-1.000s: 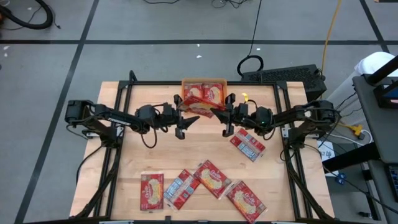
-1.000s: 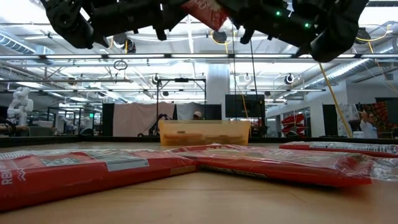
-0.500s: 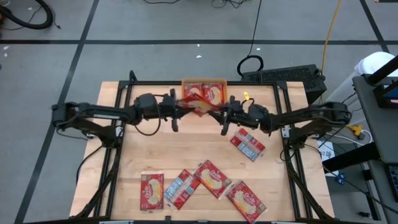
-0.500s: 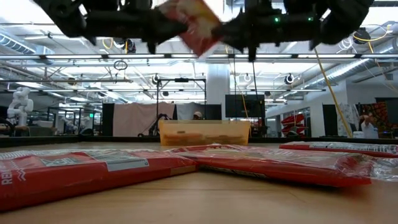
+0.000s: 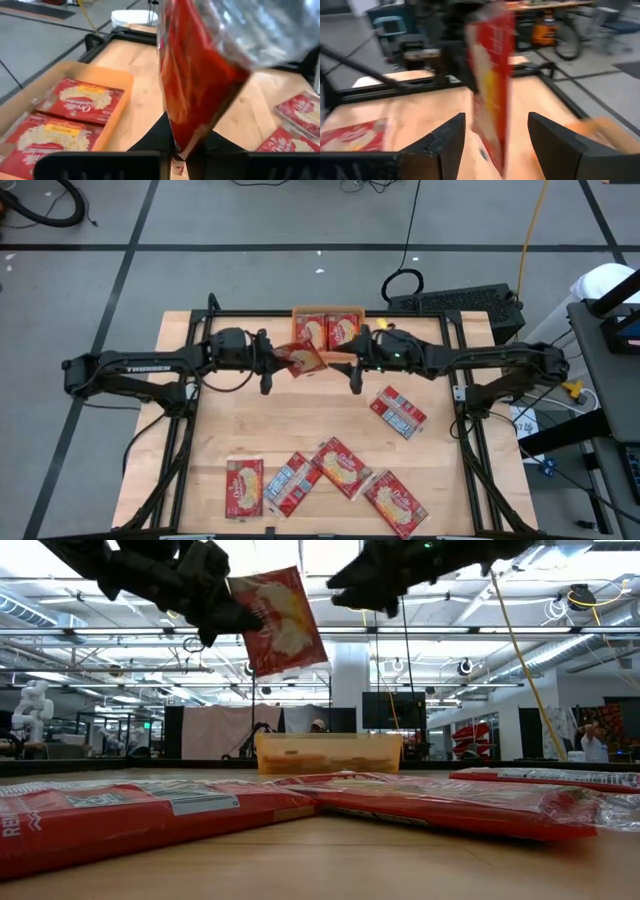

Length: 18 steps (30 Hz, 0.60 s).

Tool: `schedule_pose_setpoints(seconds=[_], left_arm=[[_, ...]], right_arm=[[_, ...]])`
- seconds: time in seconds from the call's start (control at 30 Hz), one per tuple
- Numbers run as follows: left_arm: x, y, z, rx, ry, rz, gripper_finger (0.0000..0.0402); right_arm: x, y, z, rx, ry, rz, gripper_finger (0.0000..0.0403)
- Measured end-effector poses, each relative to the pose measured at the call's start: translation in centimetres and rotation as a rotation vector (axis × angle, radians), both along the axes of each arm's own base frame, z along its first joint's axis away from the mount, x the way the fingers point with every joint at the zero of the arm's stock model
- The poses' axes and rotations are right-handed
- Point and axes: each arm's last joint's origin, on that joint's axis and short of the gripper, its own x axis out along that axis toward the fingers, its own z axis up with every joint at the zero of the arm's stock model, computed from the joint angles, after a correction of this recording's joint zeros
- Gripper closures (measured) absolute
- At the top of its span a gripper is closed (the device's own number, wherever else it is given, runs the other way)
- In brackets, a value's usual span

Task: Sort popcorn bags into baskets
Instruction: Put the popcorn pack into the orange bin

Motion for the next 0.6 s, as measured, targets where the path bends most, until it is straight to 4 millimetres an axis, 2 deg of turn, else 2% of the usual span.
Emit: schedule_pose_setpoints(seconds=[0.17,0.37,0.47,0.6], left_arm=[[0.1,-0.3,-0.3,-0.009,0.019,-0.053,0.0386],[0.1,-0.7,-0.5,-0.011,0.047,-0.079,0.0366],[0.1,-0.9,-0.6,-0.011,0.057,-0.085,0.0371],[0.1,-0.9,-0.6,0.008,0.055,-0.093,0.038]], right_arm=[[2.4,-0.6,-0.7,0.009,0.07,0.1,0.0203],[3.9,-1.0,-2.2,0.017,0.103,0.167,0.0221],[3.9,-1.1,-2.2,0.017,0.086,0.18,0.0251],[3.9,-1.5,-1.9,0.012,0.054,0.183,0.0313]])
